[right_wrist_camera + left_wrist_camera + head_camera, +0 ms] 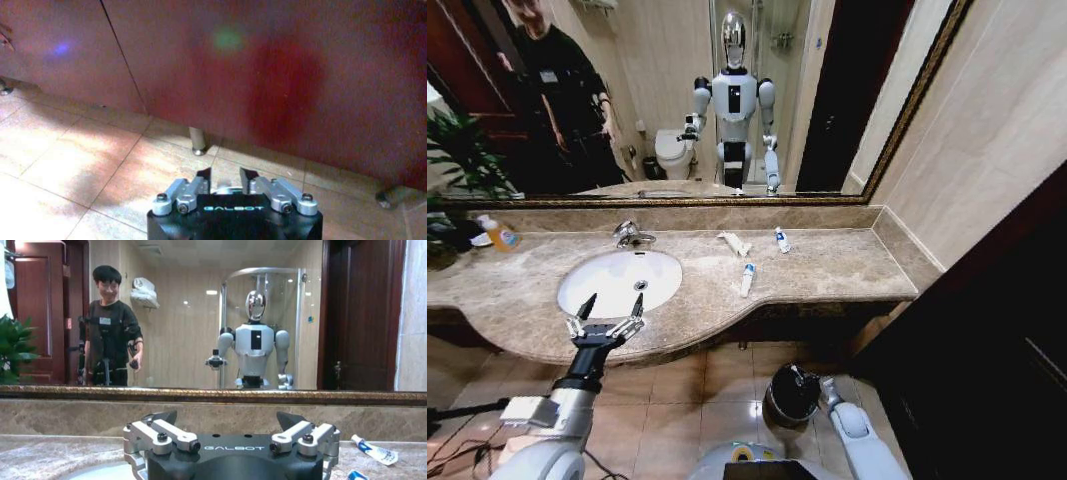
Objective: Pick up the trash from the sink and place it in the trash bin.
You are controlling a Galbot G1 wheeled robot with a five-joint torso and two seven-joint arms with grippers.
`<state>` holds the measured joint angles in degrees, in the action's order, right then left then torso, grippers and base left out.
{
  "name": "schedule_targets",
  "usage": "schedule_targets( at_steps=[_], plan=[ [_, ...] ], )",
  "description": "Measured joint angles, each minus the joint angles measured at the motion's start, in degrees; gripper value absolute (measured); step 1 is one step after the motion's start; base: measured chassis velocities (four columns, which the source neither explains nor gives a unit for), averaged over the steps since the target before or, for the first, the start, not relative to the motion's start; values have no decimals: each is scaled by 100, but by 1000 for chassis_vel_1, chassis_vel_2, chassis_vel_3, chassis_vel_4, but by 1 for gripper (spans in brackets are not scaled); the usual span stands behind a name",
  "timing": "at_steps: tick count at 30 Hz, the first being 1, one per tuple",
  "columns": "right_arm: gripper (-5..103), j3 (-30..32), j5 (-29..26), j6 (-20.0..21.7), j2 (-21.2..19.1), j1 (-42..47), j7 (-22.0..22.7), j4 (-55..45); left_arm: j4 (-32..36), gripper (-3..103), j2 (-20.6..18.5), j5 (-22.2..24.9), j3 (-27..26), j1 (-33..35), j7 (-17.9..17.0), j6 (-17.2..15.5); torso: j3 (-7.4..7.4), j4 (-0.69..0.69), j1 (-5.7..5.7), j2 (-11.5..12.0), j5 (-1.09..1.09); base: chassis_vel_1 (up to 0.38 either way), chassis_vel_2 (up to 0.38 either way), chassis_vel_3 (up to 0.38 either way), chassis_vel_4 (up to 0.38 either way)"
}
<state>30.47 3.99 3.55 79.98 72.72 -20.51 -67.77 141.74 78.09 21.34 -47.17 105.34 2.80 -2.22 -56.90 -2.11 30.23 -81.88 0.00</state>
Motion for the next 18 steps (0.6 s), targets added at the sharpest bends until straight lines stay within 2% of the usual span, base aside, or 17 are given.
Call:
schedule_targets(
  at_steps=[3,5,8,10,11,14,17,18],
  plan=[
    [42,0,15,1,13,13,-5,-36,0,100,0,0,0,0,0,0,0,0,0,0,0,0,0,0,0],
    [42,1,15,2,11,23,-5,-61,0,100,0,0,0,0,0,0,0,0,0,0,0,0,0,0,0],
    [60,6,-84,43,-80,170,-9,-341,0,100,0,0,0,0,0,0,0,0,0,0,0,0,0,0,0],
    [60,10,-115,62,-107,214,-13,-409,0,100,0,0,0,0,0,0,0,0,0,0,0,0,0,0,0],
    [71,52,-261,148,-196,381,-46,-667,0,100,0,0,0,0,0,0,0,0,0,0,0,0,0,0,0],
    [77,92,-434,227,-270,538,-54,-907,0,100,0,0,0,0,0,0,0,0,0,0,0,0,0,0,0],
    [93,175,-829,313,-422,923,-52,-1511,0,100,0,0,0,0,0,0,0,0,0,0,0,0,0,0,0],
    [93,175,-829,313,-422,923,-52,-1511,0,100,0,0,0,0,0,0,0,0,0,0,0,0,0,0,0]
  ],
)
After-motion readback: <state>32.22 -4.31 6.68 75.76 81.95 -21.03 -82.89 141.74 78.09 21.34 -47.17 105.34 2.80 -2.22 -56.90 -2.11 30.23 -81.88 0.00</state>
